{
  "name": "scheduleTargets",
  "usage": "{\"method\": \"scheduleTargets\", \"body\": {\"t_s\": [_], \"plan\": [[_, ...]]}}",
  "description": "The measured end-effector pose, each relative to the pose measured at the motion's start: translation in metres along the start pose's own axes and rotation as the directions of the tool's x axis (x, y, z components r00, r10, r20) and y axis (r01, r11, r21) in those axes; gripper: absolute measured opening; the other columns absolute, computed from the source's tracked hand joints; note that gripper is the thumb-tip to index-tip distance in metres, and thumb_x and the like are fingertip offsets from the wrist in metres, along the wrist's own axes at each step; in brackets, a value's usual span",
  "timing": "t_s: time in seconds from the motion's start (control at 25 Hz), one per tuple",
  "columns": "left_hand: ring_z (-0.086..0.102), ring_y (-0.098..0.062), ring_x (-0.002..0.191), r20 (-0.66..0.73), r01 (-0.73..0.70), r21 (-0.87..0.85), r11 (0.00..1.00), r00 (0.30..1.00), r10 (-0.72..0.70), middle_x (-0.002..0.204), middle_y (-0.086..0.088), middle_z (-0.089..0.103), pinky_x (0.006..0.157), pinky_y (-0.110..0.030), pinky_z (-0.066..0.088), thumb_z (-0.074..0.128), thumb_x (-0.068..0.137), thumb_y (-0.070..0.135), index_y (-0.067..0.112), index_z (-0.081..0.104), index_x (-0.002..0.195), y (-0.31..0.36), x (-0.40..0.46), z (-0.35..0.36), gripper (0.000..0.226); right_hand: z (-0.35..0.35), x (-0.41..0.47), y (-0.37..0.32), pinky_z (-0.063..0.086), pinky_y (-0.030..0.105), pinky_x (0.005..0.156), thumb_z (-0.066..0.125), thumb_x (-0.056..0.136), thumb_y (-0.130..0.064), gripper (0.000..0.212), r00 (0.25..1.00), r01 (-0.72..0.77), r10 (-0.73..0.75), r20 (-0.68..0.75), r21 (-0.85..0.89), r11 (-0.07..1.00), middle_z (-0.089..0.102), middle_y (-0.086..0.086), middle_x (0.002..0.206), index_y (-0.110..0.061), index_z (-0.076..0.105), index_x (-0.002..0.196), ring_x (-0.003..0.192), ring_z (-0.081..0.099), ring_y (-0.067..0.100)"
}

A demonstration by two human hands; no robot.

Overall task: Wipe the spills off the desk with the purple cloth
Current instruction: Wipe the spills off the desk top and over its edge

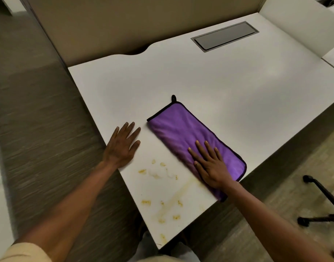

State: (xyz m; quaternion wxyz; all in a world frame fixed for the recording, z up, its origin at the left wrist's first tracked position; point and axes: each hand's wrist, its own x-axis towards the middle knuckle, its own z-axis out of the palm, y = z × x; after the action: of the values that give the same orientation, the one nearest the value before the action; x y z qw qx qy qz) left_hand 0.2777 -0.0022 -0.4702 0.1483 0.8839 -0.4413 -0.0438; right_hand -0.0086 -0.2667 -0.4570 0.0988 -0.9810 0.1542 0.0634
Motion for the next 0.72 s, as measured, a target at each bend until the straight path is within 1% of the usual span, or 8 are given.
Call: {"method": "scheduleTargets", "body": {"t_s": [0.04,0.12,0.2,0.24,0.32,0.4,0.56,0.72], "plan": [[0.019,-0.023,0.157,-0.010,-0.001,-0.005,1.000,1.000,0.001,0.168,-0.002,0.025,0.128,-0.046,0.011,0.023,0.102,0.052,0.024,0.034,0.159,0.000,0.000,0.001,0.065,0.002,-0.012,0.003,0.013,0.050,0.125,0.014,0.106,-0.056,0.054,1.000,0.019,-0.019,-0.002,-0.009,1.000,-0.002,-0.016,0.173,-0.052,0.006,0.159,0.161,-0.004,0.021],[0.021,-0.023,0.156,-0.033,0.009,-0.010,1.000,0.999,-0.009,0.167,-0.002,0.028,0.128,-0.047,0.012,0.026,0.102,0.052,0.025,0.037,0.158,0.000,-0.001,0.003,0.063,-0.003,-0.020,0.014,0.028,0.047,0.116,0.020,0.104,-0.060,0.056,0.993,0.120,-0.118,0.019,-0.084,0.989,0.011,-0.010,0.173,-0.051,0.012,0.158,0.158,0.019,0.027],[0.023,-0.023,0.155,-0.055,0.025,-0.009,1.000,0.998,-0.026,0.166,-0.002,0.031,0.127,-0.047,0.013,0.030,0.102,0.052,0.025,0.039,0.156,0.000,0.001,0.005,0.062,-0.018,-0.003,0.027,0.034,0.045,0.112,0.027,0.100,-0.068,0.060,0.971,0.237,-0.230,0.061,-0.172,0.956,0.026,-0.003,0.169,-0.053,0.016,0.157,0.149,0.037,0.032],[0.025,-0.023,0.155,-0.069,0.026,-0.006,1.000,0.997,-0.026,0.165,-0.002,0.033,0.127,-0.047,0.014,0.031,0.101,0.052,0.025,0.041,0.155,0.001,0.002,0.006,0.061,-0.025,0.009,0.031,0.031,0.047,0.117,0.029,0.099,-0.071,0.062,0.957,0.290,-0.278,0.088,-0.192,0.937,0.027,0.000,0.169,-0.053,0.017,0.157,0.151,0.034,0.032],[0.029,-0.024,0.153,-0.112,0.027,0.001,1.000,0.993,-0.026,0.163,-0.003,0.038,0.126,-0.048,0.018,0.036,0.101,0.052,0.024,0.046,0.153,0.000,0.002,0.011,0.059,-0.026,0.035,0.027,0.014,0.050,0.127,0.028,0.099,-0.072,0.064,0.931,0.360,-0.341,0.127,-0.195,0.912,0.013,0.000,0.173,-0.051,0.014,0.158,0.160,0.013,0.027],[0.032,-0.024,0.151,-0.140,0.030,0.005,1.000,0.990,-0.029,0.161,-0.003,0.040,0.124,-0.049,0.021,0.040,0.100,0.051,0.025,0.049,0.150,-0.002,0.004,0.015,0.057,-0.019,0.059,0.009,0.008,0.052,0.128,0.021,0.101,-0.069,0.063,0.951,0.308,-0.296,0.089,-0.187,0.933,0.003,-0.004,0.174,-0.049,0.008,0.160,0.161,0.002,0.022],[0.032,-0.024,0.151,-0.131,0.035,0.015,0.999,0.991,-0.032,0.161,-0.002,0.041,0.125,-0.047,0.020,0.040,0.101,0.051,0.027,0.048,0.150,-0.002,0.003,0.014,0.056,-0.016,0.083,-0.026,0.015,0.053,0.128,0.018,0.106,-0.058,0.056,1.000,0.009,-0.011,-0.027,-0.040,0.999,0.010,-0.012,0.172,-0.046,0.014,0.160,0.160,0.006,0.017],[0.023,-0.023,0.155,-0.042,0.027,0.022,0.999,0.999,-0.026,0.166,-0.002,0.032,0.127,-0.047,0.014,0.029,0.102,0.055,0.029,0.039,0.156,-0.002,0.001,0.007,0.061,-0.014,0.054,-0.031,0.014,0.051,0.129,0.029,0.107,-0.052,0.056,0.998,-0.014,0.016,-0.053,0.028,1.000,0.016,-0.012,0.171,-0.041,0.020,0.161,0.160,0.009,0.019]]}}
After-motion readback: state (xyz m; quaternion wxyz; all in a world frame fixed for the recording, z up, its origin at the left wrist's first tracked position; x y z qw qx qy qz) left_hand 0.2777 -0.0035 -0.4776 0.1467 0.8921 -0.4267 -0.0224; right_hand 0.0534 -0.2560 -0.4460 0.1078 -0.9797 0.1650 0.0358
